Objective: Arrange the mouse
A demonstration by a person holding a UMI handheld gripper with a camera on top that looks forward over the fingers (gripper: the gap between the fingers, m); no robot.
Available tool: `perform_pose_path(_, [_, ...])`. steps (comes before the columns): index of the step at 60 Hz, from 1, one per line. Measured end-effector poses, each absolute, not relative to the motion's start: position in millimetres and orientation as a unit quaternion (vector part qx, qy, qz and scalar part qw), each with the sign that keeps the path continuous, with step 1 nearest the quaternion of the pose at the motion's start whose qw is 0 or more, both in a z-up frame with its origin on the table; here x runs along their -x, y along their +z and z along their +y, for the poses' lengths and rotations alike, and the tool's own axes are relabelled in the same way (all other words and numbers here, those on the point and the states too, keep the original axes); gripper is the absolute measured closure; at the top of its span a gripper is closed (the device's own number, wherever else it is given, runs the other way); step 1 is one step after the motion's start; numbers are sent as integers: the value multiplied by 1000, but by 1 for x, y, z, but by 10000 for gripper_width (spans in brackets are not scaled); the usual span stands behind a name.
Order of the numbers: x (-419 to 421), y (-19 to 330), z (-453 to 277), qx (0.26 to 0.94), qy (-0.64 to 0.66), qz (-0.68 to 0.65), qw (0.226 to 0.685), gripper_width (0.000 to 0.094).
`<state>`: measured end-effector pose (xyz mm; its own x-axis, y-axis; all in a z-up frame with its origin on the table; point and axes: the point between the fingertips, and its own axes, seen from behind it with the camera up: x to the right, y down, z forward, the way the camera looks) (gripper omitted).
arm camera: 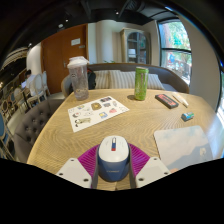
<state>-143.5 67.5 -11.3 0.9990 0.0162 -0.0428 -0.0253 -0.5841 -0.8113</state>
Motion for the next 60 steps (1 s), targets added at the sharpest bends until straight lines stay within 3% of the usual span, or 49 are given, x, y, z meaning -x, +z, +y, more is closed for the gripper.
perform_pose_path(6, [157, 10, 59, 877, 49, -22, 478, 529])
perform_pose_path(17, [102, 163, 44, 793, 41, -44, 606, 541])
perform_pose_path(22, [36, 193, 28, 777, 13, -23, 629, 545])
perform_pose_path(27, [-23, 170, 36, 796, -20, -6, 605, 546])
perform_pose_path(37, [-93, 56, 31, 853, -28, 13, 521, 546])
perform_pose_path(43, [-91, 17, 27, 871, -3, 2, 491, 544])
perform_pose_path(51, [-100, -8, 23, 884, -1, -1, 468, 501])
perform_pose_path(60, [-101, -10, 14, 896, 9, 13, 443, 322])
